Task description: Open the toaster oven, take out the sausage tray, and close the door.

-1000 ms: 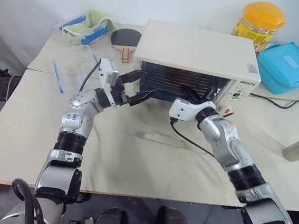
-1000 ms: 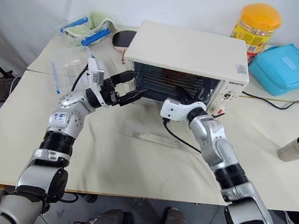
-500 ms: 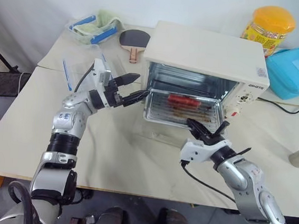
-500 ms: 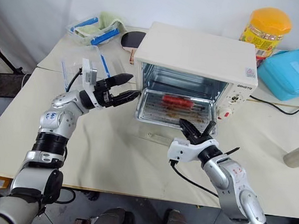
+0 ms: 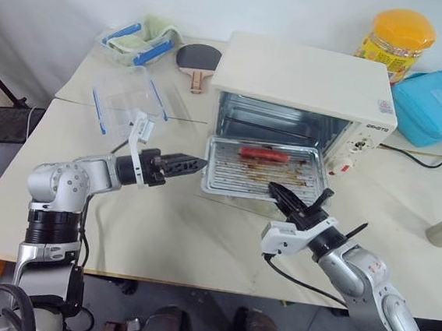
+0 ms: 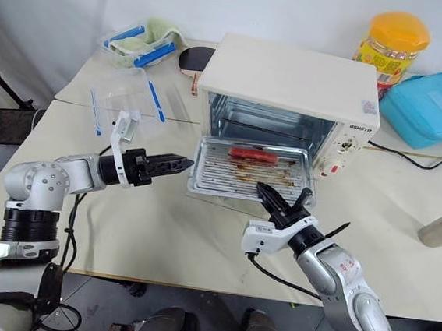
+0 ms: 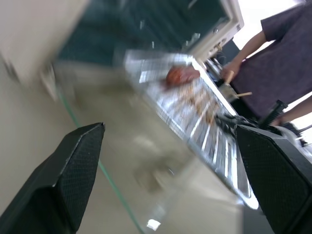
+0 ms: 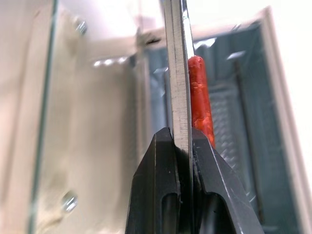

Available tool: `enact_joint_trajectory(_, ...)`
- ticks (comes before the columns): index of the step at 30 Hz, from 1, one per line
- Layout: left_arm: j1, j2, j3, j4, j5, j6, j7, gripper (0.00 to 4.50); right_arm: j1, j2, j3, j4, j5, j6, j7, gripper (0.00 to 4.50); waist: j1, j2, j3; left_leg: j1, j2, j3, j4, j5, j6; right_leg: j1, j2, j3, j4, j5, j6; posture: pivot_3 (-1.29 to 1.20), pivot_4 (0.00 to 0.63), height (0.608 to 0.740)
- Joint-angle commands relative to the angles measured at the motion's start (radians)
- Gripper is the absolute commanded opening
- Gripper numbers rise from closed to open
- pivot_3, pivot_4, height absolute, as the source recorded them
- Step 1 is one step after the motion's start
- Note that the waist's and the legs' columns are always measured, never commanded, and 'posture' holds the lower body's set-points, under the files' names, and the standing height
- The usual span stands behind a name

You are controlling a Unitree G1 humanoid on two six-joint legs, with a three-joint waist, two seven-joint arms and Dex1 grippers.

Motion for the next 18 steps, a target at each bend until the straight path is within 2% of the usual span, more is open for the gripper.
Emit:
enact_joint_trajectory(1,-0.067,-0.051,0.105,-0.008,-0.101,0.117,0.082,4.5,-0.047,-0.005,0.004,0.01,0.016,-0.063,-0.004,0.03,0.002,-0.001,0.0,0.0,0.0,0.0,0.0,0.0,0.0,0.0,0.0,0.0,0.0,0.0,0.0,0.0,0.15,0.74)
enact_joint_trajectory(3,-0.085,-0.073,0.139,0.012,-0.121,0.161,0.114,4.5,-0.075,-0.005,0.017,0.032,0.021,-0.092,0.005,0.03,0.0,-0.001,0.0,0.0,0.0,-0.001,0.001,0.0,0.0,0.001,0.0,0.0,0.0,0.0,0.0,0.0,0.15,0.74)
enact_joint_trajectory(6,-0.093,-0.112,0.192,0.026,-0.15,0.208,0.16,3.92,-0.113,-0.007,0.032,0.065,0.037,-0.128,0.022,0.03,-0.002,-0.001,0.0,0.001,0.0,0.0,0.0,0.0,-0.001,0.001,0.0,0.0,0.0,0.0,0.0,0.0,0.15,0.74)
enact_joint_trajectory(10,-0.076,-0.126,0.202,-0.004,-0.18,0.288,0.177,2.67,-0.132,-0.003,0.033,0.092,0.051,-0.148,0.032,0.03,-0.002,-0.001,0.001,0.001,0.0,0.0,-0.001,0.001,-0.001,0.001,0.0,0.0,0.0,0.0,0.0,0.0,0.15,0.74)
enact_joint_trajectory(14,-0.049,-0.138,0.215,-0.013,-0.183,0.337,0.208,1.6,-0.149,-0.001,0.036,0.108,0.07,-0.166,0.048,0.03,-0.002,-0.001,0.001,0.001,0.0,0.0,-0.001,0.001,-0.001,0.001,0.0,0.0,0.0,0.0,0.0,0.0,0.15,0.74)
enact_joint_trajectory(18,-0.034,-0.159,0.247,0.038,-0.267,0.339,0.28,0.48,-0.155,0.004,0.037,0.11,0.111,-0.169,0.08,0.03,-0.001,-0.001,0.001,0.001,0.0,-0.001,0.0,0.001,-0.002,0.001,0.0,0.001,0.001,0.0,0.0,0.0,0.15,0.74)
